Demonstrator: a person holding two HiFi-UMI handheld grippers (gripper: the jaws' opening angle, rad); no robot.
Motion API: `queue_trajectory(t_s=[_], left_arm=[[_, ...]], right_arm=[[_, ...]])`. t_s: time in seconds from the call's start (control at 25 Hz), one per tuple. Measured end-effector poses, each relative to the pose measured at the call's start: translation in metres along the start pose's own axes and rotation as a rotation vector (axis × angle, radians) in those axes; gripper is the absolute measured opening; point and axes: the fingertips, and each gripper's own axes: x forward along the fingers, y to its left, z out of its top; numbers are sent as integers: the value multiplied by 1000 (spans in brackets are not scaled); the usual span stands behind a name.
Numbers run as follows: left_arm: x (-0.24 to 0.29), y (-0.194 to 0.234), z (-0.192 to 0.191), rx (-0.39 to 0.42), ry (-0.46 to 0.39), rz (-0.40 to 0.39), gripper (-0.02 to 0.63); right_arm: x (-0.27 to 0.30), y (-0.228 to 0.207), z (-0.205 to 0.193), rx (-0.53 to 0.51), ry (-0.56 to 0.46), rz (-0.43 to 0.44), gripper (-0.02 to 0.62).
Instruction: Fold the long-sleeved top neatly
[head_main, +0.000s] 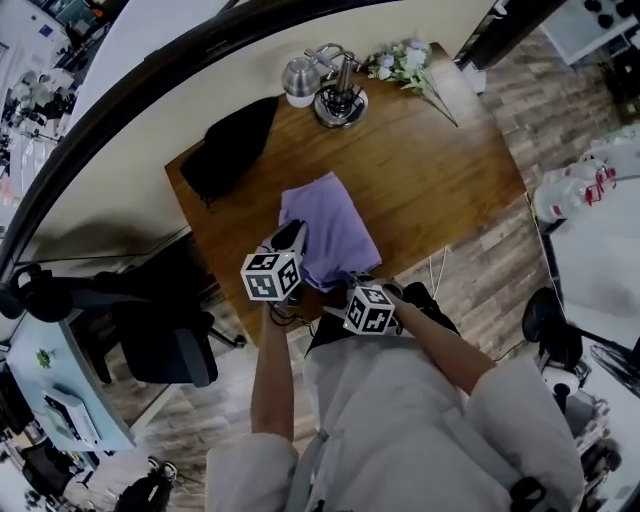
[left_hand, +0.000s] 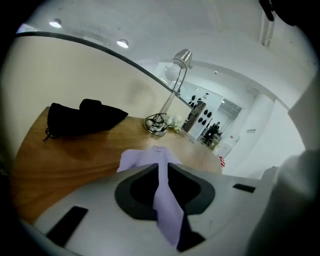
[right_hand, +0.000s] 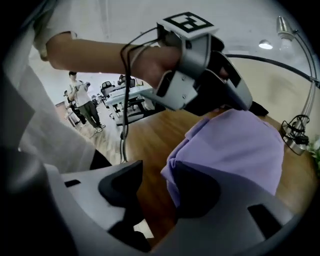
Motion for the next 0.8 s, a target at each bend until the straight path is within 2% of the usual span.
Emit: queue_trajectory(t_s=[0.04,0.12,0.16,0.2,0.32,0.4,0.52,0.64,0.8], left_arm=[[5,-1,0,14,12,-1,69],[14,4,0,35,31,7,69],[18,9,-1,40,44,19,69],[21,15,-5,42,61,35,69],[26,32,-22,39,86,84,69],[27,38,-30,39,74,104,69],[28,40,-39,22,57,112,69],[29,43,-40,-17,43,101,67],[4,35,-27,13,-38,136,67]], right_arm=[[-9,3,5,2,-18,33,209],[-30,-2,17,23,-77,86,147],[-40,-13,22,40,-106,75,135],[-50,-33,24,67,-129,23,140],[-66,-107,17,220,-192,-243,114],[-64,-137,4,327,-214,-345,112],[-52,-141,-15,370,-203,-405,112],[-51,-136,-16,383,-216,-435,110],[-75,-129,-2,402,-280,-455,114]])
